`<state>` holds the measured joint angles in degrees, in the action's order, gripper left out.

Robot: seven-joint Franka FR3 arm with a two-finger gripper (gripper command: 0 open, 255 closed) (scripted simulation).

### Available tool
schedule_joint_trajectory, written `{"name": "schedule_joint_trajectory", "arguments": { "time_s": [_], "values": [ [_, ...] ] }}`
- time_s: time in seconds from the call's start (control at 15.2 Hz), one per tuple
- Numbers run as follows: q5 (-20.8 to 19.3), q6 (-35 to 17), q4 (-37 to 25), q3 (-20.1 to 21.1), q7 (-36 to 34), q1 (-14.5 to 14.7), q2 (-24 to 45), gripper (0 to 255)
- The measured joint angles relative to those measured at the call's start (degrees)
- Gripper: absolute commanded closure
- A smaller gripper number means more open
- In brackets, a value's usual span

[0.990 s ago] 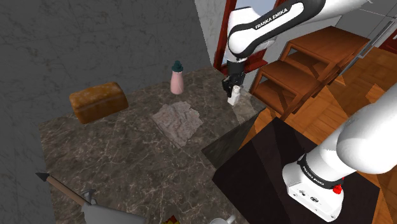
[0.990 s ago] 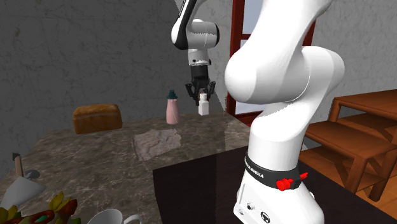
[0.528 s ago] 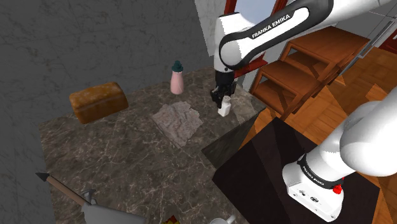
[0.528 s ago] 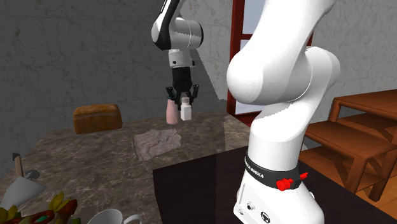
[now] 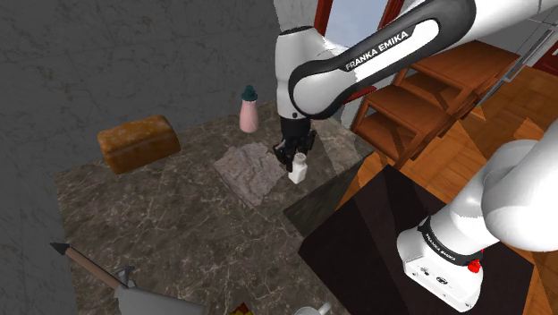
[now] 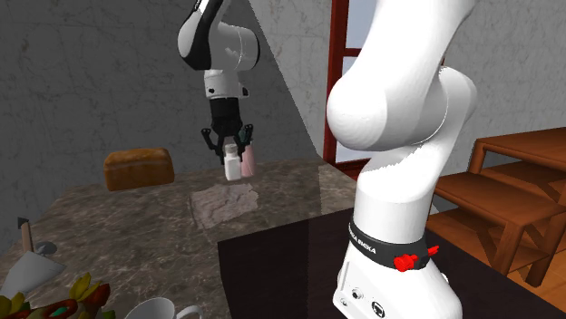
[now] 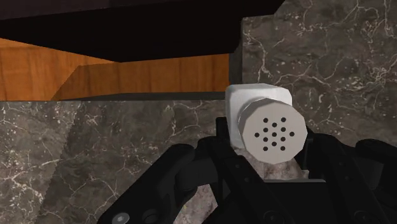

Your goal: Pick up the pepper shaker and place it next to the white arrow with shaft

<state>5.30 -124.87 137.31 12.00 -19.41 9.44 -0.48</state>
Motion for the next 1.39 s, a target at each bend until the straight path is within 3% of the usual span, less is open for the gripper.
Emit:
{"name": "schedule_joint_trajectory", "arguments": {
  "time_s": [0.53,0.99,1.39],
  "values": [
    [1.55,0.02,-4.88,6.17,-11.60,6.36,3.92,255],
    [0.17,0.14,-12.64,10.19,-22.11,12.00,10.83,255],
    [-1.07,-2.86,-13.17,10.38,-24.15,13.25,14.38,255]
  ]
}}
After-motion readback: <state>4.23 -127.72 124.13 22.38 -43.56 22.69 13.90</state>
